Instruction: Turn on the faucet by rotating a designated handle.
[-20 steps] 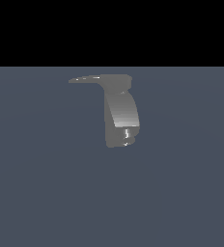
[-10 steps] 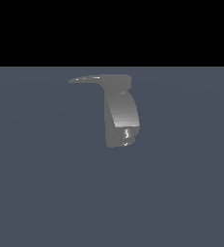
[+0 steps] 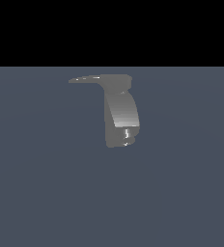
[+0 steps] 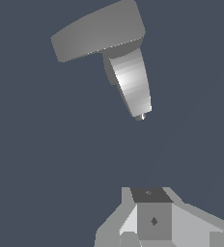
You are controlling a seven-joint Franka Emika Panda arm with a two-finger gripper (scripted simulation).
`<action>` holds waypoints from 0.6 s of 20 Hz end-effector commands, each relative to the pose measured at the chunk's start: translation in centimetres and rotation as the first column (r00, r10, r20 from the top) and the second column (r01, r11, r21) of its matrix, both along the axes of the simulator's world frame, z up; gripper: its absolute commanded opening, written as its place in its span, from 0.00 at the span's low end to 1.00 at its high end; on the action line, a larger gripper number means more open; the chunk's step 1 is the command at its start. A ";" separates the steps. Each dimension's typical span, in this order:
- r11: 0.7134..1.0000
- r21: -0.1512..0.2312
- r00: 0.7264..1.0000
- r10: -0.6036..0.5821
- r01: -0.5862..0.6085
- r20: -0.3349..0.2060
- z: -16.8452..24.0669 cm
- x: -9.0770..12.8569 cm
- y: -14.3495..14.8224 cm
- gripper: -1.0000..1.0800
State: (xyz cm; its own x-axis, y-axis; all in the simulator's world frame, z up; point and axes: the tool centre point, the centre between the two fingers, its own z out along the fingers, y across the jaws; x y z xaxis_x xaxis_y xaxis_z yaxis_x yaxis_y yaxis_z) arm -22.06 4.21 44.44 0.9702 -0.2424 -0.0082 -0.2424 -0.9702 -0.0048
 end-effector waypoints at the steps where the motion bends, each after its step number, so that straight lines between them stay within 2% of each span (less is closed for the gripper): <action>1: 0.999 0.001 0.999 -0.052 0.052 0.000 -0.8 0.8 1.0 0.00; 6: 0.988 0.001 0.988 -0.156 0.156 -0.001 -2.3 2.5 3.0 0.00; 12: 0.961 0.002 0.961 -0.278 0.278 -0.001 -4.2 4.9 5.0 0.00</action>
State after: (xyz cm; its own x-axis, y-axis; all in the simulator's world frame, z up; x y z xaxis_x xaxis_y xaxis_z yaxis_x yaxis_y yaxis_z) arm -17.82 8.72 40.72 0.8808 -0.4734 -0.0095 -0.4735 -0.8808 -0.0057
